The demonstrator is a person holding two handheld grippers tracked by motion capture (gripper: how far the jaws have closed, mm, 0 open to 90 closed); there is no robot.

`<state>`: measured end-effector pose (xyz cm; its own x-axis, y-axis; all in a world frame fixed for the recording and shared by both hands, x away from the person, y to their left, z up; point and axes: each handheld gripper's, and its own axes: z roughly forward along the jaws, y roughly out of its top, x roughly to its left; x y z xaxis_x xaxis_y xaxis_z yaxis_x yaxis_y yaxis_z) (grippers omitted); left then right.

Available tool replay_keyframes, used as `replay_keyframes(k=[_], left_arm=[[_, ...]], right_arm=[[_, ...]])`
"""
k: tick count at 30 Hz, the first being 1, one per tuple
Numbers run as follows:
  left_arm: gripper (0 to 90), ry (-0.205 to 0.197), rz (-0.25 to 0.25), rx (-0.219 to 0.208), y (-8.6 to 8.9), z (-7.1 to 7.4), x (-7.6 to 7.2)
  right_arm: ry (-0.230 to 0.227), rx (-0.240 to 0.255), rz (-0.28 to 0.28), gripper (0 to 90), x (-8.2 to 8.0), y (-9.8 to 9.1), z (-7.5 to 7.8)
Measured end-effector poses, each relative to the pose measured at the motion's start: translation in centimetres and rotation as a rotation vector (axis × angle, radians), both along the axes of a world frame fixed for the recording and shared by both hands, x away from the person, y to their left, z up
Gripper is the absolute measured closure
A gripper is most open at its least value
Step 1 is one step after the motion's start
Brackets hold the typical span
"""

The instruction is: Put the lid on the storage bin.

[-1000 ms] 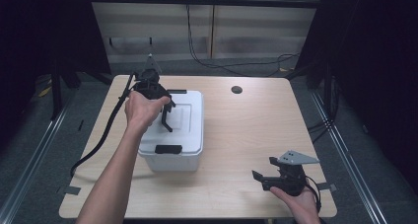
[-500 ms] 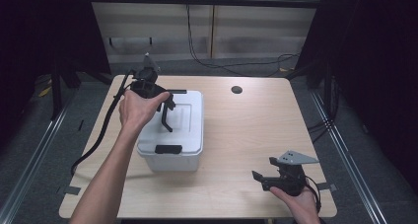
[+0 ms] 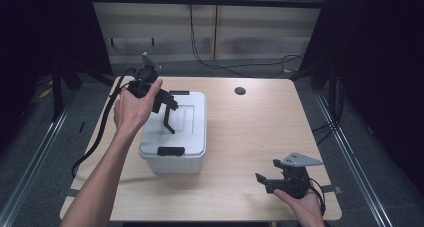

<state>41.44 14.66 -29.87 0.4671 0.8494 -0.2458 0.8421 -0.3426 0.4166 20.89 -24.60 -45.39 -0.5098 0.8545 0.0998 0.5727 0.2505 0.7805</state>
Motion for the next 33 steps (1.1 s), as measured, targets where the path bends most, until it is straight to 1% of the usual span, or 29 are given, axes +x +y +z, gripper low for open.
replay_keyframes(k=[1,3,4,6,7,9,10,11,12,13,14,15,16,17,18,19,20,21,22,23,25,27,28,30,31,32,33], left_arm=[[18.4,-0.007,-0.013,-0.003,0.3,0.1,-0.1],[18.6,-0.007,-0.029,-0.023,0.8,0.1,-0.3],[18.9,-0.005,-0.028,-0.023,1.0,0.0,-0.3],[19.5,-0.009,-0.042,0.007,1.6,-0.1,-0.5],[20.4,-0.011,-0.040,0.000,1.9,-0.1,-0.6],[20.5,-0.015,-0.057,-0.029,2.6,-0.1,-0.7],[20.5,-0.015,-0.057,-0.034,2.9,-0.1,-0.8],[20.5,-0.026,-0.061,-0.027,3.2,-0.1,-0.9],[20.5,-0.034,-0.070,-0.029,3.4,0.0,-1.0],[20.5,-0.038,-0.083,-0.036,3.8,0.0,-1.1],[20.5,-0.055,-0.094,-0.045,4.2,0.1,-1.4],[20.5,-0.064,-0.112,-0.065,4.5,0.1,-1.5],[20.5,-0.064,-0.112,-0.065,4.5,0.1,-1.5],[20.5,-0.070,-0.109,-0.086,5.1,0.1,-1.8],[20.5,-0.070,-0.109,-0.086,5.1,0.1,-1.8],[20.5,-0.082,-0.112,-0.096,5.7,0.0,-2.0],[20.5,-0.082,-0.112,-0.096,5.7,0.0,-2.0],[20.5,-0.084,-0.102,-0.108,6.3,-0.1,-2.2],[20.5,-0.084,-0.102,-0.108,6.3,-0.1,-2.2],[20.5,-0.098,-0.099,-0.123,6.7,-0.2,-2.5],[20.3,-0.112,-0.127,-0.143,7.3,-0.3,-2.8],[19.5,-0.124,-0.121,-0.153,7.7,-0.5,-3.2],[19.5,-0.124,-0.121,-0.153,7.7,-0.5,-3.2],[19.5,-0.135,-0.120,-0.160,8.3,-0.6,-3.7],[20.1,-0.144,-0.138,-0.163,8.7,-0.8,-3.9],[20.9,-0.144,-0.138,-0.163,8.7,-0.8,-3.9],[21.7,-0.170,-0.150,-0.128,9.2,-0.9,-4.2]], right_arm=[[0.000,-0.001,0.000,18.6,0.0,0.0,0.0],[-0.001,0.000,-0.002,18.6,0.0,0.0,0.0],[-0.001,0.000,-0.002,18.6,0.0,0.0,0.0],[-0.002,0.001,-0.003,18.6,0.0,0.0,0.0],[-0.002,0.001,-0.004,18.6,0.0,0.0,0.0],[-0.001,0.000,-0.004,18.6,0.0,0.0,0.0],[-0.003,0.000,-0.003,18.6,0.0,0.0,0.0],[0.000,0.001,-0.006,18.6,0.0,0.0,0.0],[-0.001,0.000,-0.005,18.6,0.0,0.0,0.0],[-0.001,0.000,-0.006,18.6,0.0,0.0,0.0],[0.000,0.000,-0.006,18.6,0.0,0.0,0.0],[-0.003,0.000,-0.006,18.6,0.0,0.0,0.0],[-0.003,0.000,-0.006,18.6,0.0,0.0,0.0],[0.000,0.001,-0.008,18.6,0.0,0.0,0.0],[0.000,0.000,-0.008,18.6,0.0,0.0,0.0],[0.000,0.000,-0.008,18.6,0.0,0.0,0.0],[-0.003,-0.001,-0.006,18.6,0.0,0.0,0.0],[-0.001,-0.001,-0.007,18.6,0.0,0.0,0.0],[-0.003,-0.001,-0.006,18.6,0.0,0.0,0.0],[-0.003,0.000,-0.007,18.6,0.0,0.0,0.0],[0.001,0.000,-0.009,18.6,0.1,0.0,0.0],[0.001,0.000,-0.009,18.6,0.1,0.0,0.0],[0.001,0.000,-0.009,18.6,0.1,0.0,0.0],[0.000,0.000,-0.010,18.6,0.1,0.0,0.0],[-0.001,-0.001,-0.011,18.6,0.0,0.0,0.0],[-0.003,-0.001,-0.010,18.6,0.0,0.0,0.0],[-0.003,-0.002,-0.010,18.6,0.0,0.0,0.0]])
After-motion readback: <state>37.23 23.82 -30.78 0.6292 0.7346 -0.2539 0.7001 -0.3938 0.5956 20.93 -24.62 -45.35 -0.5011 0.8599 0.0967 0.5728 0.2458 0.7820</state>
